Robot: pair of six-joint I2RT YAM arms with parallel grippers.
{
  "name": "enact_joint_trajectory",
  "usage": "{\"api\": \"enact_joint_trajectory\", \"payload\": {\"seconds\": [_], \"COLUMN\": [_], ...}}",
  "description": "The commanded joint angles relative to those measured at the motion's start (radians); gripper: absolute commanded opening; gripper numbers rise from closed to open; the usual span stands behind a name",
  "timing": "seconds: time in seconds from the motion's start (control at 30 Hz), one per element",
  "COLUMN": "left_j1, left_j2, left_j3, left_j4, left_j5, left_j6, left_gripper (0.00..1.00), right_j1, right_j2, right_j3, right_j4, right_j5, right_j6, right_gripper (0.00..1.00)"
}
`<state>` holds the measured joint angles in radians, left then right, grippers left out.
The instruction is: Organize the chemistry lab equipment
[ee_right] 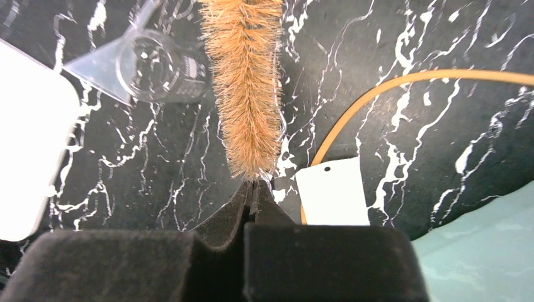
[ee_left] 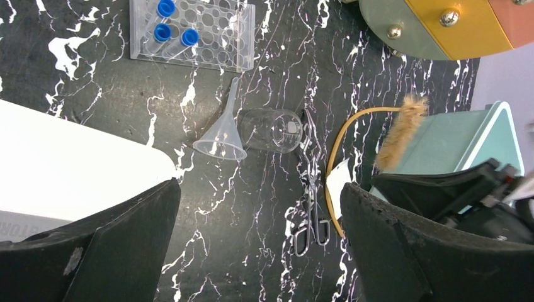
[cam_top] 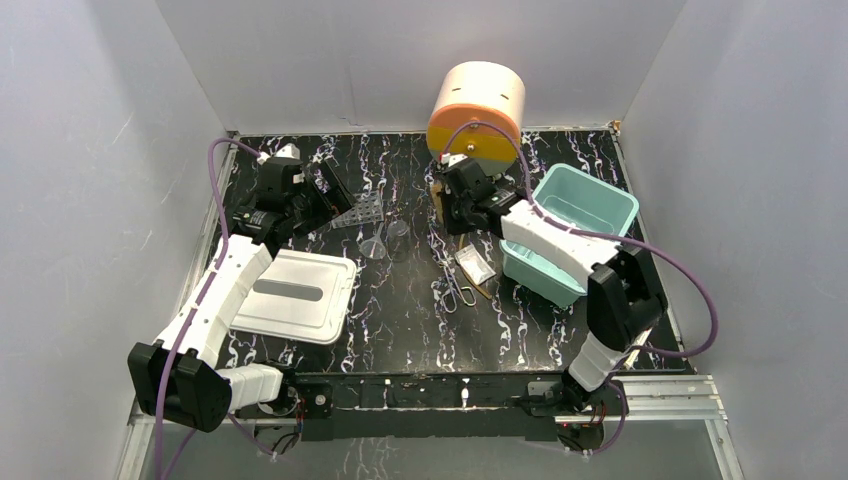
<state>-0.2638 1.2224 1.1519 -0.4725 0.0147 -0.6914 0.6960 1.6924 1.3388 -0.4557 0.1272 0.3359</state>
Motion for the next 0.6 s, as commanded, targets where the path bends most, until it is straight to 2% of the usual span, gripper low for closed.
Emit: {"api": "enact_joint_trajectory", "payload": {"seconds": [0.0, 0.17, 0.47, 0.57], "left_j1": [0.005, 0.005, 0.005, 0.005], "left_j2": [-0.007, -0.002, -0.006, -0.004], "left_j3": [-0.016, -0.018, -0.033, -0.034], "left_j4": [0.01, 0.022, 0.03, 0.036], "left_j5": [0.045, 0.058, 0.079, 0.089], "left_j6": [0.001, 0.0, -0.003, -0.005], "left_gripper": [0.98, 0.98, 0.98, 0.98], "right_j1": [-0.006, -0.057, -0.296, -0.375], "right_j2": [-0.094, -0.131, -0.256, -0.285], "right_j3": [0.09, 0.172, 0.174, 0.16], "right_j4": [0.026, -0.034, -0.058, -0.094], "right_j5": [0.068, 0.133, 0.145, 0.181], "right_j6": [-0.036, -0.073, -0.042, 0.026], "right_gripper": [0.01, 0.01, 0.02, 0.03]}}
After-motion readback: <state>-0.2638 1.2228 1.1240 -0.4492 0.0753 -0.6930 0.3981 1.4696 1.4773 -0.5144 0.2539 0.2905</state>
